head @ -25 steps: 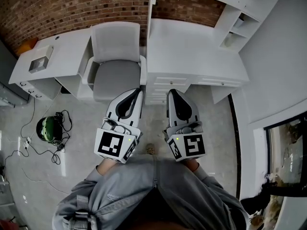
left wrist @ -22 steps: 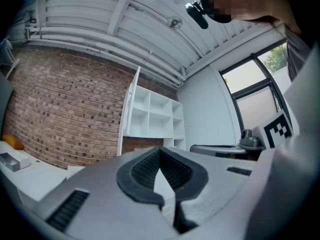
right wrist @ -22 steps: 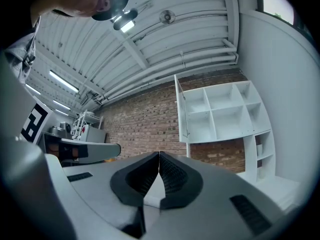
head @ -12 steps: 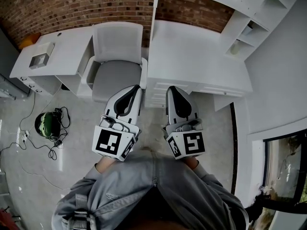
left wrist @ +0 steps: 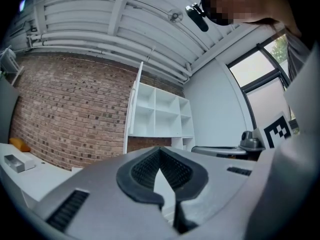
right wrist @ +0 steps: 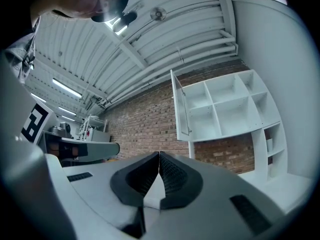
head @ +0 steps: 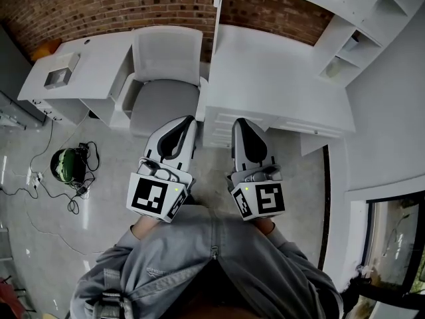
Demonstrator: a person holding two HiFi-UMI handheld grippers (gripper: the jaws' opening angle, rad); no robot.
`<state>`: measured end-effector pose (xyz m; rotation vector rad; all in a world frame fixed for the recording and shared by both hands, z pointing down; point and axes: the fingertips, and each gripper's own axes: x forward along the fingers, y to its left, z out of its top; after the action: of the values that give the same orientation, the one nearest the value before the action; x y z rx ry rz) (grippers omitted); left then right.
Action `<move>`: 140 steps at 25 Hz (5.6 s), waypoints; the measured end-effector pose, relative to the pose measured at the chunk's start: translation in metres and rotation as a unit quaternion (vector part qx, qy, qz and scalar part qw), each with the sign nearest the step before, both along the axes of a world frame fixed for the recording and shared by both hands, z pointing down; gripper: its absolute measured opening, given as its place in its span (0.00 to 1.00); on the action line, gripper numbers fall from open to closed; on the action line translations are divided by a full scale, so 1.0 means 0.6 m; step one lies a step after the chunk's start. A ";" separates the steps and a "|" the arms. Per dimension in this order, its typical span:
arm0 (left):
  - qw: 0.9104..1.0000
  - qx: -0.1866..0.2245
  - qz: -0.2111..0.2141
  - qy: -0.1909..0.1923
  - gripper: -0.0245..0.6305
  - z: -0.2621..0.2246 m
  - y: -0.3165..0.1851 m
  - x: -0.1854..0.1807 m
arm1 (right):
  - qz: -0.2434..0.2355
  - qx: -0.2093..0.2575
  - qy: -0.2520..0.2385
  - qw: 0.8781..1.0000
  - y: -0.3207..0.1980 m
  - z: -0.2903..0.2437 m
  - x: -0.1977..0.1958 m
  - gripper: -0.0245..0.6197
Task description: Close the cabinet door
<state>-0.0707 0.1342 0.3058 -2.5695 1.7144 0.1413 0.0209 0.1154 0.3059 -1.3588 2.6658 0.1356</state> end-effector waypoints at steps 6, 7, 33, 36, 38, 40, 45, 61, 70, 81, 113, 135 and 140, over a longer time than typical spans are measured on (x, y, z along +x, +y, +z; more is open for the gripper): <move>1.000 -0.007 -0.007 0.005 0.05 0.010 -0.001 -0.006 | -0.007 -0.008 0.001 1.000 0.000 0.012 -0.004 0.08; 1.000 -0.006 -0.007 0.006 0.05 0.011 -0.001 -0.007 | -0.007 -0.006 0.001 1.000 0.001 0.013 -0.005 0.08; 1.000 0.005 0.021 0.006 0.05 0.004 -0.172 -0.021 | 0.008 0.009 0.021 1.000 -0.151 0.000 -0.034 0.08; 1.000 0.006 0.028 0.004 0.05 0.002 -0.211 -0.028 | 0.010 0.012 0.024 1.000 -0.189 -0.004 -0.047 0.08; 0.999 0.008 0.033 0.003 0.05 -0.002 -0.237 -0.033 | 0.011 0.015 0.025 1.000 -0.215 -0.009 -0.056 0.08; 0.999 0.009 0.037 0.000 0.05 -0.007 -0.265 -0.038 | 0.014 0.016 0.025 0.999 -0.241 -0.012 -0.063 0.08; 0.999 0.010 0.050 -0.008 0.05 -0.017 -0.328 -0.050 | 0.019 0.014 0.028 0.999 -0.302 -0.019 -0.085 0.08; 0.994 0.004 0.111 -0.003 0.05 -0.003 -0.467 -0.073 | 0.068 0.006 0.032 0.997 -0.431 -0.006 -0.120 0.08; 0.992 -0.007 0.129 0.002 0.05 0.012 -0.486 -0.071 | 0.084 -0.006 0.029 0.996 -0.449 0.008 -0.118 0.08; 0.994 0.006 0.112 0.005 0.05 -0.014 -0.504 -0.069 | 0.069 0.004 0.028 0.997 -0.471 -0.018 -0.114 0.08; 0.989 0.098 0.109 -0.008 0.05 -0.177 -0.513 -0.072 | 0.032 0.108 0.027 0.993 -0.494 -0.183 -0.125 0.08; 0.980 0.164 0.109 -0.024 0.05 -0.303 -0.522 -0.062 | -0.008 0.156 0.035 0.987 -0.495 -0.344 -0.141 0.08; 0.979 0.168 0.111 -0.028 0.05 -0.312 -0.527 -0.058 | -0.016 0.152 0.038 0.987 -0.501 -0.352 -0.148 0.08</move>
<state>-0.1054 -0.1820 0.1185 -2.4722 1.2532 0.3314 -0.0676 -0.1851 0.0946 -1.2357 2.5874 0.5759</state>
